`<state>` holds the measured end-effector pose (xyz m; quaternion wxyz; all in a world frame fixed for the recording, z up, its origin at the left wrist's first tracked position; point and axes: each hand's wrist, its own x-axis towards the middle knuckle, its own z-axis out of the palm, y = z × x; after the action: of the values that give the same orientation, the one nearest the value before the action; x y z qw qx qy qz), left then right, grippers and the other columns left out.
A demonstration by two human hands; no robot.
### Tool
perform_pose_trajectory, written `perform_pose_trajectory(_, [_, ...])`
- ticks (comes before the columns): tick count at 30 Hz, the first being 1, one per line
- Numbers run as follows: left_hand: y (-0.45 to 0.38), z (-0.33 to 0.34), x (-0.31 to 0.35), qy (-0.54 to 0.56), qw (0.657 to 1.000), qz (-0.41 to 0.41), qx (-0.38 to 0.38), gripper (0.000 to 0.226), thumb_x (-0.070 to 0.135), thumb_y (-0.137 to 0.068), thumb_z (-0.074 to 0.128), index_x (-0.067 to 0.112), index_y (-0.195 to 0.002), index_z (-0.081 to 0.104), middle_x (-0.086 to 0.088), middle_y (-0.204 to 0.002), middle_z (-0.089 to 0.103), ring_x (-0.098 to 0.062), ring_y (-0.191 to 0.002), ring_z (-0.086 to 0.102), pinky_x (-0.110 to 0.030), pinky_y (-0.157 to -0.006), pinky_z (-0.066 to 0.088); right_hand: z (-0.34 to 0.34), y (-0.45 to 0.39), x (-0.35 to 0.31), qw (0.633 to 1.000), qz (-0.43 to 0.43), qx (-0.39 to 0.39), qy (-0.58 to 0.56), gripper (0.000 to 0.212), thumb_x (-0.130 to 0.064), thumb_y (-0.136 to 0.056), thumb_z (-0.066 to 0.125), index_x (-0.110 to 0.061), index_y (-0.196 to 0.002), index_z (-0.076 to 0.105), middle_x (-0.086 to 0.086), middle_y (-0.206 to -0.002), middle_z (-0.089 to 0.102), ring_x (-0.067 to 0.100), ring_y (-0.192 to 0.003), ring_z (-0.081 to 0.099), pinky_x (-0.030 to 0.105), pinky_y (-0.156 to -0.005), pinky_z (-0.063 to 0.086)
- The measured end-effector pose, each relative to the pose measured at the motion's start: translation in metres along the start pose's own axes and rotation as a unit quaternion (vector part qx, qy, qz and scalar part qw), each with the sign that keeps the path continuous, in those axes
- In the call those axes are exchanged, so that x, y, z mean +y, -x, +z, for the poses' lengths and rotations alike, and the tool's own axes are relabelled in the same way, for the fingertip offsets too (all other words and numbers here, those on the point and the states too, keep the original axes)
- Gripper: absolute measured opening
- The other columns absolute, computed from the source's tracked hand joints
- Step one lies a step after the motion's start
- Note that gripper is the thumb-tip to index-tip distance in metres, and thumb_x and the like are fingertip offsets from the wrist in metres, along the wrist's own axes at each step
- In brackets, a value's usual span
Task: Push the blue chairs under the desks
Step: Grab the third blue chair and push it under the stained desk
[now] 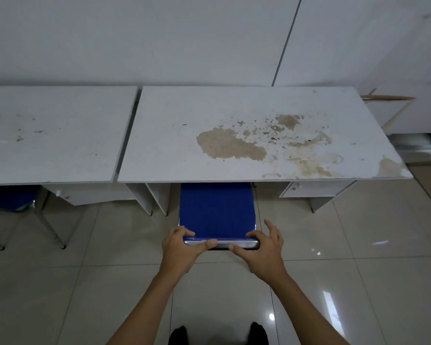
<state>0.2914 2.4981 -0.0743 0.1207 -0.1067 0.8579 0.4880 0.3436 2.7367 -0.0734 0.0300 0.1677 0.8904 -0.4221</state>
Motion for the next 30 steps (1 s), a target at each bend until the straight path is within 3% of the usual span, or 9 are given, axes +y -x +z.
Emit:
perform_pose_trajectory(8, [-0.067, -0.001, 0.021, -0.020, 1.000, -0.002, -0.005, 0.065, 0.076, -0.056, 0.090, 0.027, -0.092, 0.069, 0.009, -0.114, 0.059, -0.012, -0.108, 0.061, -0.027, -0.084, 0.051, -0.005, -0.068, -0.020, 1.000, 0.011, -0.011, 0.006, 0.063, -0.081, -0.061, 0.073, -0.034, -0.103, 0.067, 0.002, -0.164, 0.024, 0.018, -0.149, 0.013, 0.047, -0.112, 0.033])
perform_pose_trajectory(17, [-0.124, -0.005, 0.047, -0.032, 0.999, -0.012, -0.008, 0.084, 0.094, -0.045, 0.079, 0.025, -0.092, 0.069, 0.003, -0.110, 0.063, -0.013, -0.096, 0.065, -0.027, -0.073, 0.052, -0.007, -0.132, -0.042, 0.999, 0.023, -0.024, 0.015, 0.058, -0.073, -0.066, 0.080, -0.029, -0.104, 0.069, 0.007, -0.165, 0.027, 0.024, -0.155, 0.009, 0.055, -0.120, 0.027])
perform_pose_trajectory(23, [-0.153, -0.009, 0.058, -0.026, 0.999, -0.018, -0.017, 0.088, 0.098, -0.041, 0.076, 0.027, -0.093, 0.068, 0.006, -0.115, 0.060, -0.010, -0.103, 0.062, -0.026, -0.079, 0.050, -0.006, -0.158, -0.054, 0.999, 0.032, -0.036, 0.014, 0.069, -0.084, -0.056, 0.070, -0.035, -0.103, 0.065, 0.004, -0.166, 0.024, 0.023, -0.154, 0.009, 0.055, -0.120, 0.027])
perform_pose_trajectory(27, [-0.168, -0.010, 0.064, -0.022, 1.000, -0.002, -0.002, 0.091, 0.100, -0.037, 0.073, 0.024, -0.087, 0.069, 0.004, -0.109, 0.063, -0.007, -0.095, 0.063, -0.020, -0.070, 0.046, -0.004, -0.175, -0.056, 0.999, 0.035, -0.027, 0.015, 0.070, -0.085, -0.053, 0.071, -0.031, -0.097, 0.068, 0.008, -0.162, 0.033, 0.023, -0.154, 0.012, 0.048, -0.121, 0.025])
perform_pose_trajectory(30, [-0.176, -0.013, 0.069, -0.053, 0.998, -0.003, -0.027, 0.094, 0.101, -0.040, 0.071, 0.024, -0.092, 0.070, 0.001, -0.110, 0.067, -0.013, -0.096, 0.067, -0.024, -0.071, 0.050, -0.011, -0.184, -0.066, 0.996, 0.060, -0.067, 0.029, 0.072, -0.087, -0.051, 0.068, -0.031, -0.097, 0.066, 0.008, -0.160, 0.037, 0.024, -0.153, 0.012, 0.044, -0.120, 0.024])
